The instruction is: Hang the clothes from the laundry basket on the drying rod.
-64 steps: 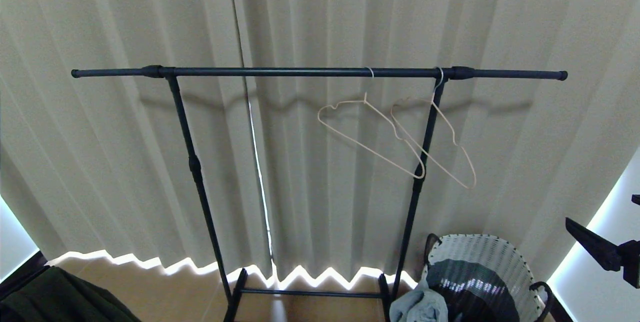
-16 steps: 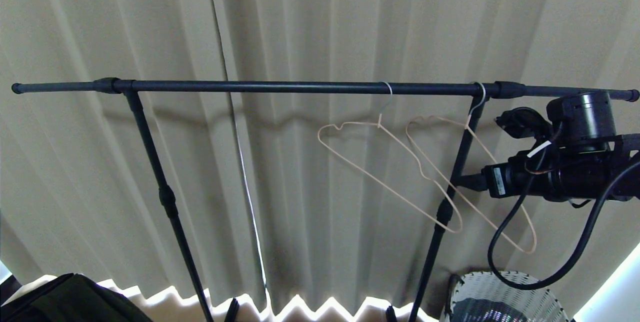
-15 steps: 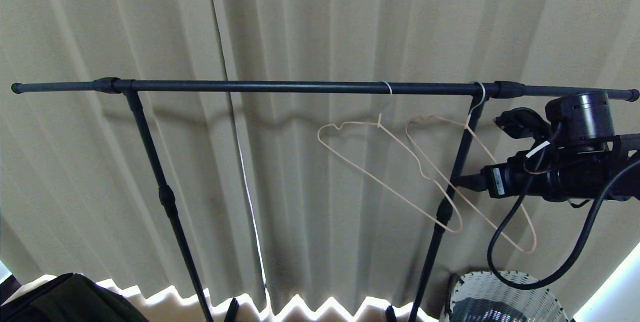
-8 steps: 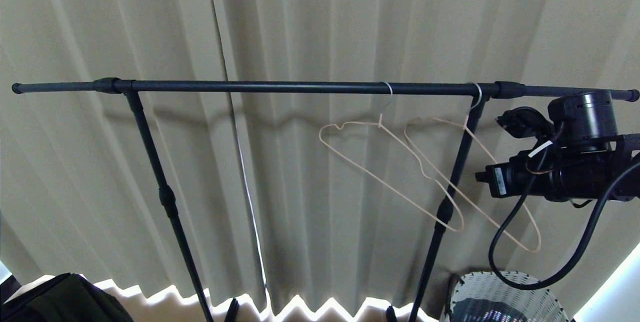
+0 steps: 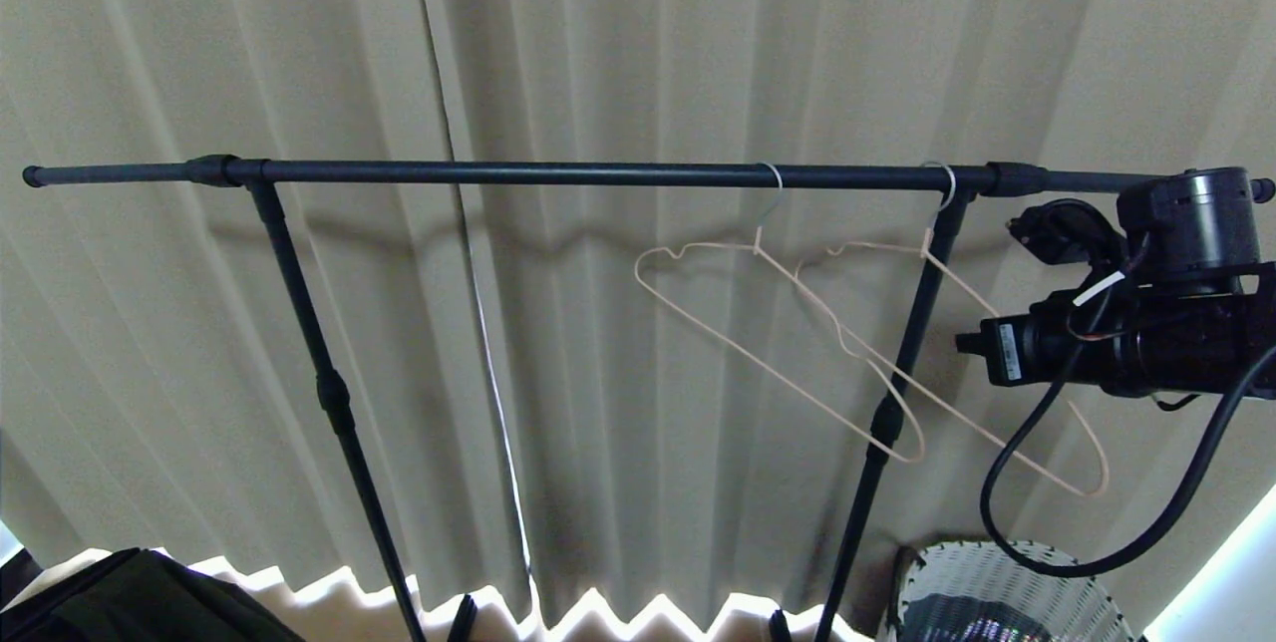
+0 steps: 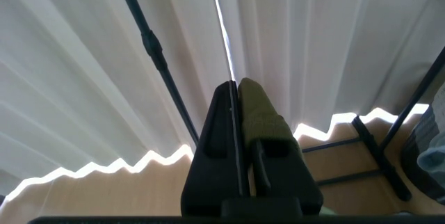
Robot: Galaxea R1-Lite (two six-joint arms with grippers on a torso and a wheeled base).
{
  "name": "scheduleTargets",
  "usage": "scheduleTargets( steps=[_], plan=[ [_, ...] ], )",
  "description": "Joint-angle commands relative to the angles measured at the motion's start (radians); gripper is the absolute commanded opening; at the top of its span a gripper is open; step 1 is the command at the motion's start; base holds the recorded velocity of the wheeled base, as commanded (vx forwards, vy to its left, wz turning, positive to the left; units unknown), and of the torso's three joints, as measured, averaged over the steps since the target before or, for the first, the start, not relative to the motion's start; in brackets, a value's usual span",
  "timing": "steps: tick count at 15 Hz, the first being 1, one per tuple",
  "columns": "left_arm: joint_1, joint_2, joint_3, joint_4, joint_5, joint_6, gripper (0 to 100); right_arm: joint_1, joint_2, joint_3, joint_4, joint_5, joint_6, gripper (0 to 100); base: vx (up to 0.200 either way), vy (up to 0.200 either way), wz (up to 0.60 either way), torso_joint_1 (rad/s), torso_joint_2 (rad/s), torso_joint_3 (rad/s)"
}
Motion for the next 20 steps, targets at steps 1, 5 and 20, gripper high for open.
scheduleTargets(
  steps=[1, 5, 20],
  plan=[
    [0.001, 0.002, 0.003, -0.001, 0.000, 0.002, 0, 0.001, -0.054, -0.002, -0.001, 0.000, 0.008, 0, 0.000, 0.000, 0.00, 0.000, 0.00, 0.000],
    [0.001, 0.002, 0.002, -0.001, 0.000, 0.001, 0, 0.001, -0.100, 0.008, -0.001, 0.000, 0.009, 0, 0.000, 0.000, 0.00, 0.000, 0.00, 0.000],
    [0.001, 0.005, 0.016, -0.001, 0.002, 0.029, 0, -0.001, -0.442, 0.321, 0.002, 0.000, 0.009, 0, -0.053, 0.000, 0.00, 0.002, 0.00, 0.000]
  ],
)
